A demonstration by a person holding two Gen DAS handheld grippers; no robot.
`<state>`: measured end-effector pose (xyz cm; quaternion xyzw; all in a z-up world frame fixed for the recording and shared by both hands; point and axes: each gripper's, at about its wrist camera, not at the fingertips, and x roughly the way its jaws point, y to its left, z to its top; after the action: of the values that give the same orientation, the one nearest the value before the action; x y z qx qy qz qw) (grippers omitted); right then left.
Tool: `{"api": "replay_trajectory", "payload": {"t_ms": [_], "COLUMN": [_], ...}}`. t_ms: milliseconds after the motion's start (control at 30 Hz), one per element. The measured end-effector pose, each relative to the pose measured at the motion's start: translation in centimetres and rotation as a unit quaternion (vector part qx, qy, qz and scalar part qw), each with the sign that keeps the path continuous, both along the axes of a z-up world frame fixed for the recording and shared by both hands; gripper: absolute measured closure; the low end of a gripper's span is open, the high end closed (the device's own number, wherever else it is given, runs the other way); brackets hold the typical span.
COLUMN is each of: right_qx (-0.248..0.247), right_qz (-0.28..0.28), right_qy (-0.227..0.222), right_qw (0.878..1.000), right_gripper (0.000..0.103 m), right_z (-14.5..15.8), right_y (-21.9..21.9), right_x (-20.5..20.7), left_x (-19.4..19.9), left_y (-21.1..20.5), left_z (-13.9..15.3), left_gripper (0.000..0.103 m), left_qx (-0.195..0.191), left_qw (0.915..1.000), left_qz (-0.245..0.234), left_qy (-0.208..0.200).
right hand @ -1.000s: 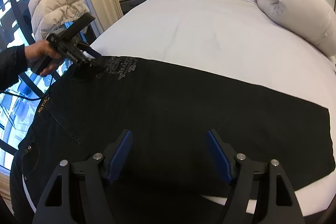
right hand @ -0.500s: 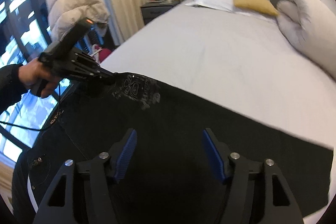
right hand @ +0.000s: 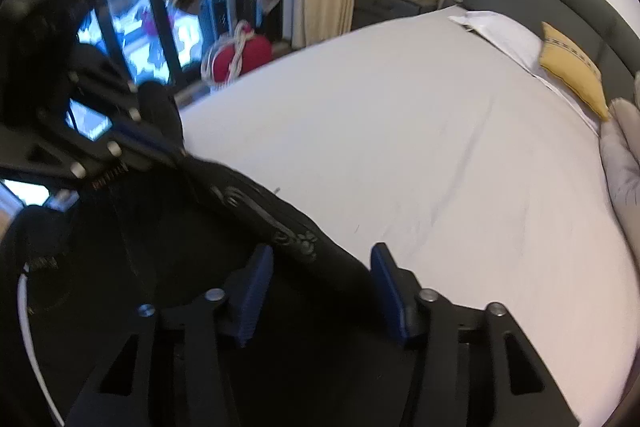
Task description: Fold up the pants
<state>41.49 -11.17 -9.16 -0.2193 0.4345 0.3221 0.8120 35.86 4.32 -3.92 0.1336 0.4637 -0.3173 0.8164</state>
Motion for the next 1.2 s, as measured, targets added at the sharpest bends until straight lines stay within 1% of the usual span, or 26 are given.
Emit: {"api": "replay_trajectory", "payload": {"t_ms": [100, 167, 233, 267, 300, 333, 400, 467, 500, 567, 600, 633, 667, 700, 733, 767, 867, 933, 967, 1000, 1033, 1067, 1100, 1133, 1167, 1200], "right_qx": [-0.011, -0.016, -0.018, -0.018, -0.022, -0.025, -0.032, -0.027, -0.024, -0.017, -0.014, -0.011, -0.007, -0.005, -0.005, -0.006, -0.003, 0.001, 0.003, 0.005, 0.008, 0.009, 0.011, 0.013, 0.015, 0.016], "right_qz": [0.007, 0.009, 0.012, 0.013, 0.015, 0.018, 0.022, 0.021, 0.020, 0.016, 0.015, 0.013, 0.014, 0.016, 0.018, 0.021, 0.025, 0.025, 0.025, 0.024, 0.023, 0.022, 0.021, 0.020, 0.019, 0.019], "right_qy": [0.007, 0.017, 0.036, 0.046, 0.054, 0.058, 0.058, 0.058, 0.055, 0.048, 0.044, 0.039, 0.033, 0.028, 0.024, 0.020, 0.013, 0.011, 0.010, 0.009, 0.008, 0.007, 0.006, 0.005, 0.003, 0.002], "right_qw": [1.000, 1.000, 0.999, 0.999, 0.998, 0.998, 0.998, 0.998, 0.998, 0.999, 0.999, 0.999, 0.999, 0.999, 1.000, 1.000, 1.000, 1.000, 1.000, 1.000, 1.000, 1.000, 1.000, 1.000, 1.000, 1.000], "right_gripper": [0.052, 0.056, 0.071, 0.076, 0.085, 0.092, 0.093, 0.096, 0.097, 0.098, 0.098, 0.099, 0.099, 0.099, 0.099, 0.099, 0.099, 0.099, 0.099, 0.099, 0.099, 0.099, 0.099, 0.099, 0.099, 0.099], "right_z": [-0.6, -1.0, -1.5, -1.8, -2.1, -2.3, -2.5, -2.5, -2.4, -2.0, -1.9, -1.7, -1.4, -1.2, -1.1, -1.0, -0.5, -0.2, 0.0, 0.1, 0.2, 0.4, 0.5, 0.5, 0.6, 0.7], "right_y": [0.3, 0.3, 0.3, 0.2, 0.3, 0.3, 0.6, 0.5, 0.4, 0.0, 0.0, -0.1, -0.6, -0.6, -0.6, -0.6, -0.7, -0.9, -1.0, -1.2, -1.4, -1.3, -1.3, -1.4, -1.4, -1.4], "right_x": [0.8, 1.4, 2.0, 2.1, 2.3, 2.3, 2.2, 2.3, 2.3, 2.1, 2.1, 1.9, 1.4, 1.1, 0.8, 0.3, -0.7, -1.2, -1.3, -1.5, -1.6, -1.4, -1.4, -1.5, -1.5, -1.5], "left_x": [0.0, -0.4, -0.2, -0.8, -0.3, -0.2, -0.5, -0.8, -0.9, 0.2, 0.2, -0.9, -0.4, -0.3, 0.0, 0.2, 0.3, 0.5, 0.6, 0.5, 0.5, 0.4, 0.0, 0.1, 0.3, 0.9], "left_y": [0.2, 0.7, 1.1, 1.4, 1.6, 1.7, 1.6, 1.7, 2.2, 2.9, 3.3, 3.4, 3.4, 3.3, 2.9, 2.1, 0.9, -0.2, -0.4, -0.6, -0.6, -0.5, -0.6, -0.7, -0.8, -1.1], "left_z": [-0.1, -0.3, -0.5, -0.7, -0.8, -1.2, -1.5, -1.4, -1.3, -0.8, -0.5, 0.1, 0.6, 0.8, 1.1, 1.2, 1.5, 1.7, 1.8, 1.8, 2.2, 2.3, 2.3, 2.3, 2.1, 2.1], "left_gripper": [0.100, 0.100, 0.100, 0.100, 0.101, 0.101, 0.101, 0.101, 0.101, 0.101, 0.101, 0.100, 0.099, 0.099, 0.099, 0.099, 0.097, 0.082, 0.054, 0.016, 0.005, 0.002, 0.002, 0.002, 0.002, 0.006], "left_qx": [-0.004, -0.008, -0.008, -0.008, -0.006, -0.005, -0.004, -0.011, -0.019, -0.038, -0.046, -0.055, -0.061, -0.056, -0.039, -0.015, 0.022, 0.051, 0.059, 0.061, 0.053, 0.050, 0.051, 0.062, 0.071, 0.075], "left_qw": [1.0000, 0.9999, 0.9999, 0.9999, 0.9999, 0.9999, 0.9999, 0.9998, 0.9996, 0.9989, 0.9987, 0.9983, 0.9981, 0.9984, 0.9990, 0.9991, 0.9967, 0.9943, 0.9932, 0.9924, 0.9917, 0.9914, 0.9912, 0.9906, 0.9902, 0.9900], "left_qz": [0.004, 0.009, 0.013, 0.014, 0.016, 0.016, 0.016, 0.018, 0.020, 0.025, 0.022, 0.017, 0.006, -0.006, -0.017, -0.034, -0.068, -0.081, -0.086, -0.092, -0.104, -0.110, -0.113, -0.112, -0.109, -0.110], "left_qy": [-0.002, -0.001, -0.001, 0.001, 0.002, 0.004, 0.005, -0.003, -0.007, -0.010, -0.011, -0.012, -0.011, -0.008, -0.011, -0.021, -0.039, -0.047, -0.052, -0.055, -0.055, -0.051, -0.046, -0.048, -0.052, -0.048]}}
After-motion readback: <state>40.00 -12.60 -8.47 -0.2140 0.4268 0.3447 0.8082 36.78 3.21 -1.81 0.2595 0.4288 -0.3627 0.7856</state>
